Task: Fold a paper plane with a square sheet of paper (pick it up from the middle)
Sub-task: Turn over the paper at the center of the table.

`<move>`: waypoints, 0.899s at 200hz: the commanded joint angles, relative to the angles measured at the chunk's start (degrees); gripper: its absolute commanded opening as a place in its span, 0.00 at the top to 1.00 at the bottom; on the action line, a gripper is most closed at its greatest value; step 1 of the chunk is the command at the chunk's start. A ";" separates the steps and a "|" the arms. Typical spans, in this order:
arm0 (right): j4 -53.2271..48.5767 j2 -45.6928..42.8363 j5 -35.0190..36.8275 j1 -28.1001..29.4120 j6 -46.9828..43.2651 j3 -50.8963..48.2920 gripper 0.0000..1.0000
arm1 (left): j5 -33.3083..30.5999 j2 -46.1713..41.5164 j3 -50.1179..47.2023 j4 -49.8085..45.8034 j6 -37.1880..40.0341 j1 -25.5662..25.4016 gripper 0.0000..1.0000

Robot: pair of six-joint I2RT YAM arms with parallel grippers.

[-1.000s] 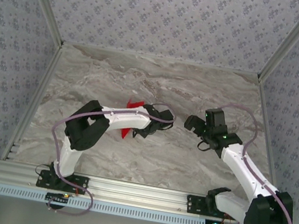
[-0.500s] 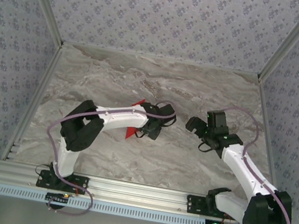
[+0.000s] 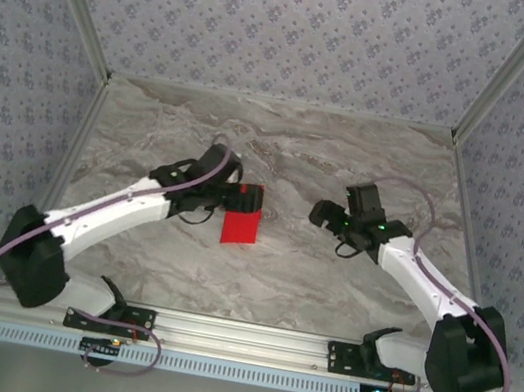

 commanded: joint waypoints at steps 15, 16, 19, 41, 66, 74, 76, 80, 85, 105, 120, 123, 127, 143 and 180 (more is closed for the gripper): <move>1.46 8.00 1.06 10.29 -1.93 8.56 0.06 | -4.78 -9.29 -7.71 -1.35 -4.99 7.18 0.01; 1.51 8.34 1.07 10.64 -1.90 8.88 0.06 | -4.75 -9.53 -7.90 -1.41 -5.09 7.38 0.01; 1.69 9.07 1.07 11.35 -1.92 9.67 0.06 | -4.72 -9.99 -8.39 -1.65 -5.28 7.91 0.01; 2.42 16.79 0.61 16.90 -1.92 15.71 0.09 | -4.07 -13.11 -11.48 -3.66 -7.01 11.24 0.01; 2.17 25.97 -0.78 20.98 -1.42 24.78 0.15 | -3.74 -15.75 -14.44 -5.45 -9.96 14.06 0.01; 1.83 28.84 -1.69 21.70 -1.04 27.28 0.17 | -3.14 -16.46 -15.32 -5.67 -10.74 14.98 0.01; 1.72 29.63 -1.94 21.82 -1.07 27.96 0.18 | -2.90 -16.63 -15.59 -5.73 -10.94 15.13 0.01; 1.79 30.83 -2.62 22.19 -1.04 29.06 0.19 | -2.58 -16.98 -16.04 -5.78 -11.29 15.70 0.01; 1.96 32.64 -3.65 22.52 -0.85 30.43 0.20 | -2.25 -17.42 -16.53 -5.86 -11.78 16.32 0.01; 2.65 38.31 -6.77 23.25 0.05 34.99 0.24 | -0.12 -18.92 -18.50 -5.92 -12.65 18.50 0.01; 2.86 41.31 -8.00 23.33 1.00 36.64 0.25 | 1.53 -19.84 -19.63 -5.71 -12.74 19.56 0.01; 2.95 41.85 -8.18 23.45 1.14 36.82 0.25 | 1.93 -19.99 -19.93 -5.65 -12.74 19.74 0.01; 3.12 42.42 -8.45 23.38 1.39 37.00 0.25 | 2.23 -20.13 -20.08 -5.60 -12.71 20.01 0.01; 3.59 44.49 -9.03 23.43 1.77 37.47 0.25 | 3.08 -20.43 -20.80 -5.32 -12.52 20.33 0.01; 2.47 46.91 -8.09 23.22 1.91 36.05 0.25 | 4.61 -20.24 -21.73 -4.33 -12.54 20.51 0.01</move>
